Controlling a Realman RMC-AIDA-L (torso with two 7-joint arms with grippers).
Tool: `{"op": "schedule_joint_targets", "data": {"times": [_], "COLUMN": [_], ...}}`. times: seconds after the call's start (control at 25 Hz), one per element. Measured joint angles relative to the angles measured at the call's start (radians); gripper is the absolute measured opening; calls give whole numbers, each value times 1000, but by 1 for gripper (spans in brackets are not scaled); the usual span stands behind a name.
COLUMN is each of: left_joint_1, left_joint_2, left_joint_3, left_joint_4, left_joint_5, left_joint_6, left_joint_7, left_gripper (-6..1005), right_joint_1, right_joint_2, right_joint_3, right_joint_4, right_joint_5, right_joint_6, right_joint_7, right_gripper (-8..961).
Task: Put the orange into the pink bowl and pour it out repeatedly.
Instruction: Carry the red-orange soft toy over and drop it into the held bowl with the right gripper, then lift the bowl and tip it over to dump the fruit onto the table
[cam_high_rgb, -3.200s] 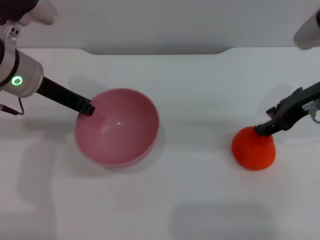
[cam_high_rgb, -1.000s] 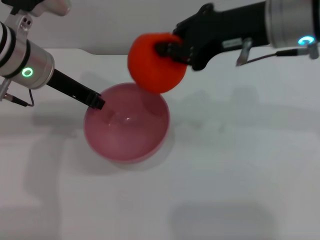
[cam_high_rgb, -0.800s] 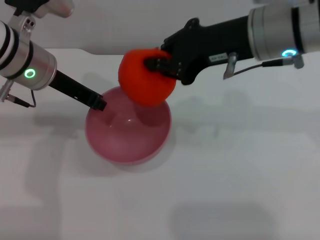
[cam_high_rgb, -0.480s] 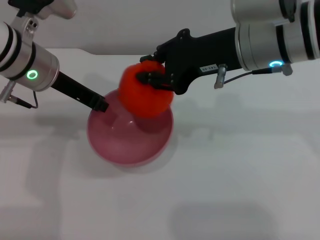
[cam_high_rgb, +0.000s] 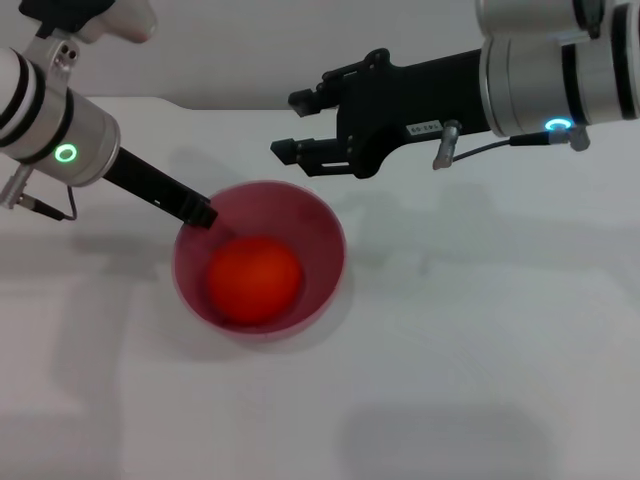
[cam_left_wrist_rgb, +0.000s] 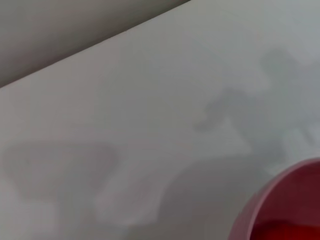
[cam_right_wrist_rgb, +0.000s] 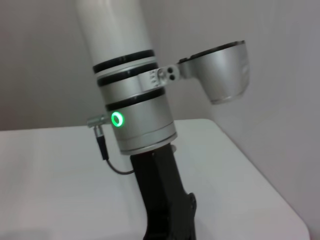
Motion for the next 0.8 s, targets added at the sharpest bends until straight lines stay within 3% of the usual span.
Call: {"op": "schedule_joint_targets", "data": {"times": [0.28, 0.4, 0.48, 0.6, 0.68, 0.8], "left_joint_1": [2, 1, -2, -2, 4, 22], "left_joint_2": [0, -1, -2, -3, -4, -4], "left_joint_3": [8, 21, 47, 95, 143, 240], "left_joint_4": [1, -2, -2, -2, -2, 4], "left_joint_5": [0, -1, -4, -15, -23, -21], "left_joint_6": [-15, -36, -64, -129, -192, -292], "left_joint_7": [0, 0, 5, 14, 21, 28], "left_gripper": [46, 46, 46, 46, 46, 45], "right_joint_1": [-42, -95, -135, -207, -234, -257], "right_joint_2": [3, 0, -3, -4, -8, -10], "right_joint_3": [32, 69, 93, 136, 147, 168], "right_joint_4": [-5, 55, 116, 289, 427, 606], "right_joint_5": [43, 182, 336, 761, 1054, 1358], "right_joint_6": [66, 152, 200, 216, 148, 12], "right_joint_7": [-38, -169, -301, -677, -933, -1178], "right_gripper": [522, 523, 523, 522, 521, 521]}}
